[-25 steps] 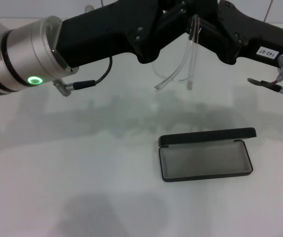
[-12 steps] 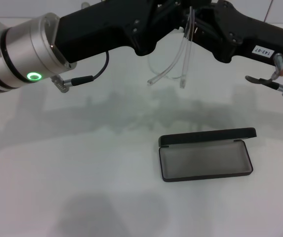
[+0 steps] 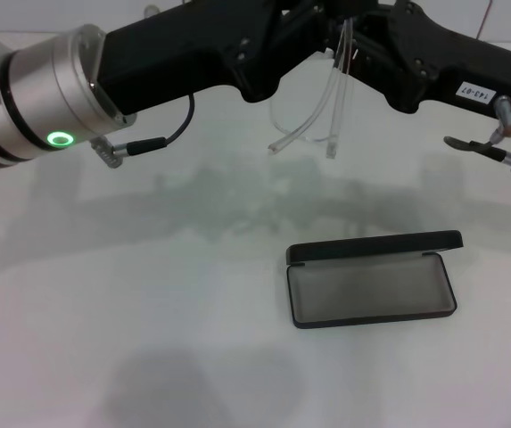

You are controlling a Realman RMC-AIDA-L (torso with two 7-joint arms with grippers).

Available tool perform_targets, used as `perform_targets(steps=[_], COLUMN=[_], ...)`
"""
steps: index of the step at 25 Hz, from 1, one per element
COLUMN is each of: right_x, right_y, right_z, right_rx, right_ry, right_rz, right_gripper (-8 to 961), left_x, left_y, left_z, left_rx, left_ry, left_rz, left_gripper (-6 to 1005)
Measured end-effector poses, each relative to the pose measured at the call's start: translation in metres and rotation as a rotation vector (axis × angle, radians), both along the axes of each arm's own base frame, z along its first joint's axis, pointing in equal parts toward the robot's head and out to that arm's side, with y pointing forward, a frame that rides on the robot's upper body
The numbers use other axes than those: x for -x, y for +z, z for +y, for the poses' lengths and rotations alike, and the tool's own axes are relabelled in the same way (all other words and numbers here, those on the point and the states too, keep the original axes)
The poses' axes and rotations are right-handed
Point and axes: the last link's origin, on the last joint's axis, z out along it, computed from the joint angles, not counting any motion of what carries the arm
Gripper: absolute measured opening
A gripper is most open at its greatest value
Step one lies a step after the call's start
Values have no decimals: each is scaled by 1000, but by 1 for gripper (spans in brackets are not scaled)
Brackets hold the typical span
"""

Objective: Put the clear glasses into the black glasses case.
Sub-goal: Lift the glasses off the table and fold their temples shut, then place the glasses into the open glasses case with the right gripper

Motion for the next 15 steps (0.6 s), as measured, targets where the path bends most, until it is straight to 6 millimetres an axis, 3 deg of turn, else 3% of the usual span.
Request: perform_targets(steps=[15], right_x=[-4], right_y=[5], right_z=[-1], right_rx=[-15], right_ry=[2], right_rz=[-1], right_gripper=[129], left_x=[9], left_y=[4], left_z=[0], left_rx=[-12], left_ry=[22], left_rz=[-7], left_gripper=[55])
